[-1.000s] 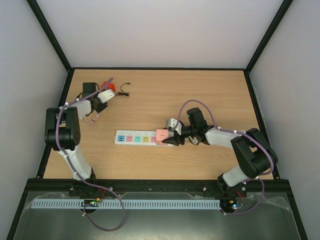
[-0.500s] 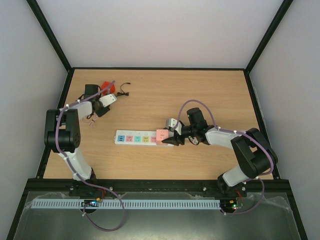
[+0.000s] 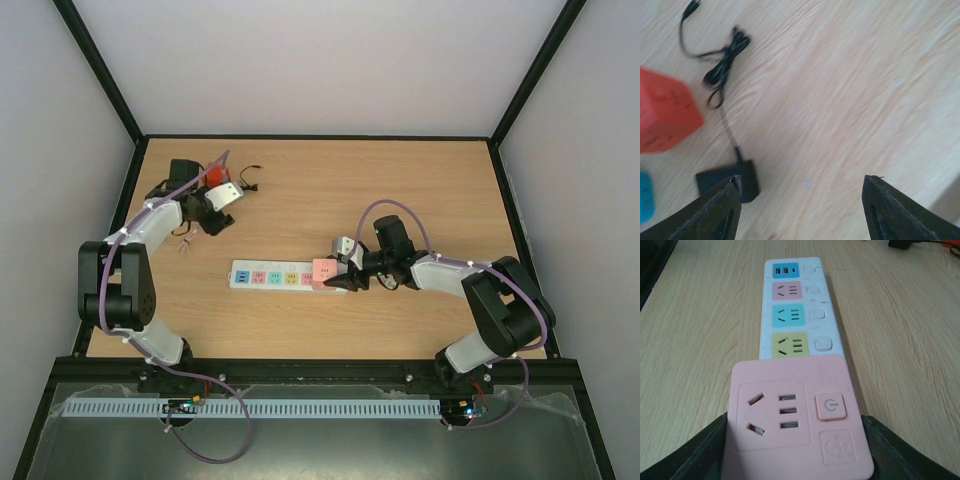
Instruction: Pull the plug off the socket
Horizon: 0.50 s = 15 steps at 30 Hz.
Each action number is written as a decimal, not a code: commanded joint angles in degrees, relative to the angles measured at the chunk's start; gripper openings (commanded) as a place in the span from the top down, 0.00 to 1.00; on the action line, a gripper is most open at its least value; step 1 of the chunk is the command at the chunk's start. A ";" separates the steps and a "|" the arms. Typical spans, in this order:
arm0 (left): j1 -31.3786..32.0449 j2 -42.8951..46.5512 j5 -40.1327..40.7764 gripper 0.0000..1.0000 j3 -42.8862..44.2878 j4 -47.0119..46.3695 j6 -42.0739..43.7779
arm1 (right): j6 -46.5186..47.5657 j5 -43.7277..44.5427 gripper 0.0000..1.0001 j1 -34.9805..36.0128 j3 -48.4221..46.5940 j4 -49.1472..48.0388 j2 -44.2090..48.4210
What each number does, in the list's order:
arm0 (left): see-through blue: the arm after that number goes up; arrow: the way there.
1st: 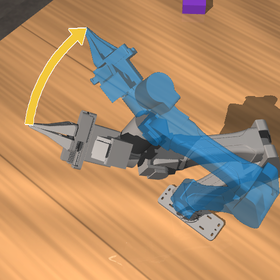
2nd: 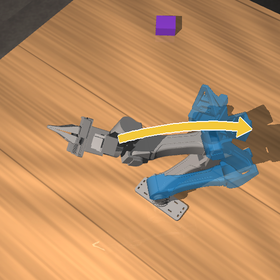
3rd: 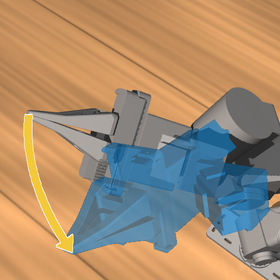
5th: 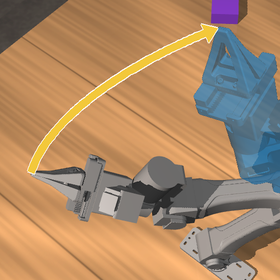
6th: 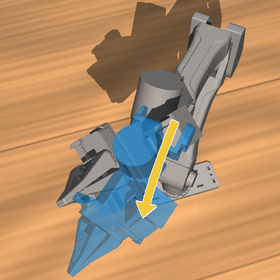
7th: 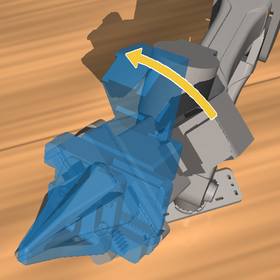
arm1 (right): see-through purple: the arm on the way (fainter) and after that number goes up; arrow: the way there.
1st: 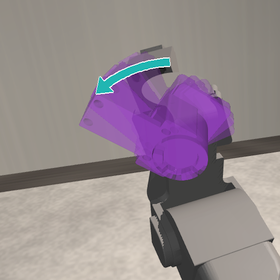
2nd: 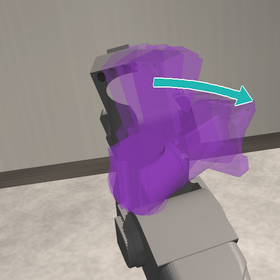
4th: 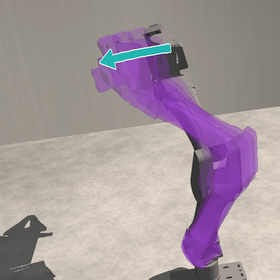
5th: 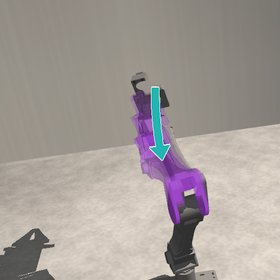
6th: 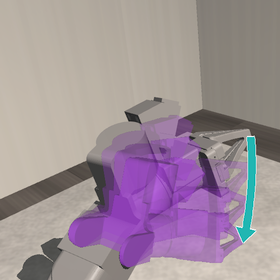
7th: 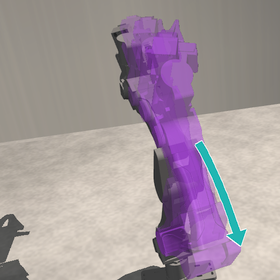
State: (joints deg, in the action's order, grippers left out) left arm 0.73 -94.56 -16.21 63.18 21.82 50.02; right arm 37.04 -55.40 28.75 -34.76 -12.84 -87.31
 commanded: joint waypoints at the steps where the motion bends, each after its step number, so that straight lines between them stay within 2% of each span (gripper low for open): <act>1: 3.64 3.58 -7.08 0.31 0.63 6.76 -3.29 | -0.38 3.72 0.63 -0.06 0.93 2.33 0.11; 8: 12.03 5.60 -14.88 0.30 -2.39 8.73 -8.66 | 0.18 4.07 0.63 0.40 1.39 2.69 1.16; 15: 18.54 3.66 -15.43 0.32 -4.56 8.86 -11.34 | 0.41 4.10 0.63 0.57 1.07 3.27 0.80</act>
State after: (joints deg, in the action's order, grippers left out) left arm 17.52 -89.84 -29.21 60.27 28.47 41.15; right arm 37.04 -54.37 29.21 -34.70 -12.38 -86.76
